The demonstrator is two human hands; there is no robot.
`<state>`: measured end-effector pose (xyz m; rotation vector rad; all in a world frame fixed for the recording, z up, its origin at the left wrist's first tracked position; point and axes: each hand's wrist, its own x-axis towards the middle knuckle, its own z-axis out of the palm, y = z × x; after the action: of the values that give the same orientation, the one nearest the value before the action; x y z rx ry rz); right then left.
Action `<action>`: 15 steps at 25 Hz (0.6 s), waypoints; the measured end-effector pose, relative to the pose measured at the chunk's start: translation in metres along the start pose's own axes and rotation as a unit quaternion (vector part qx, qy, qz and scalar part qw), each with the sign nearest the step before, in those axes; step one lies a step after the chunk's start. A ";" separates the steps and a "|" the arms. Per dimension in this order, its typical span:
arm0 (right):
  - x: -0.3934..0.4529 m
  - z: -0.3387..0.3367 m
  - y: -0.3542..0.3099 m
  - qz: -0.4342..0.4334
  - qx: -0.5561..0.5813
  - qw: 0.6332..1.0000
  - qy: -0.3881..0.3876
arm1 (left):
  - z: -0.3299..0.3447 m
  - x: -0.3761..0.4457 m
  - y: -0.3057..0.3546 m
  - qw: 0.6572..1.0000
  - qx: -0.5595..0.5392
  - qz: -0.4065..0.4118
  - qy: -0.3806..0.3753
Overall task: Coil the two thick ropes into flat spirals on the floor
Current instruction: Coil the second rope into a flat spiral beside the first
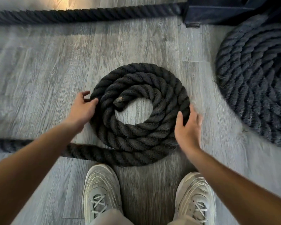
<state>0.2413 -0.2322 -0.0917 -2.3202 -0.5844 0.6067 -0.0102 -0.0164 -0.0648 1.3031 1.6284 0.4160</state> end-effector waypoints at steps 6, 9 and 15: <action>-0.044 0.008 0.005 0.022 -0.008 0.999 -0.031 | 0.013 0.047 0.024 0.989 0.135 0.054 -0.033; -0.018 0.003 -0.005 -0.019 -0.041 0.996 -0.072 | 0.017 0.038 0.009 0.981 0.183 0.063 0.028; 0.096 -0.011 -0.055 -0.059 -0.161 0.966 -0.194 | -0.001 -0.013 -0.033 0.992 0.117 -0.010 0.038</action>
<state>0.3104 -0.1473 -0.0722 -2.4530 -1.0633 0.9809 -0.0296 -0.0398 -0.0827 1.4579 1.7938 0.2700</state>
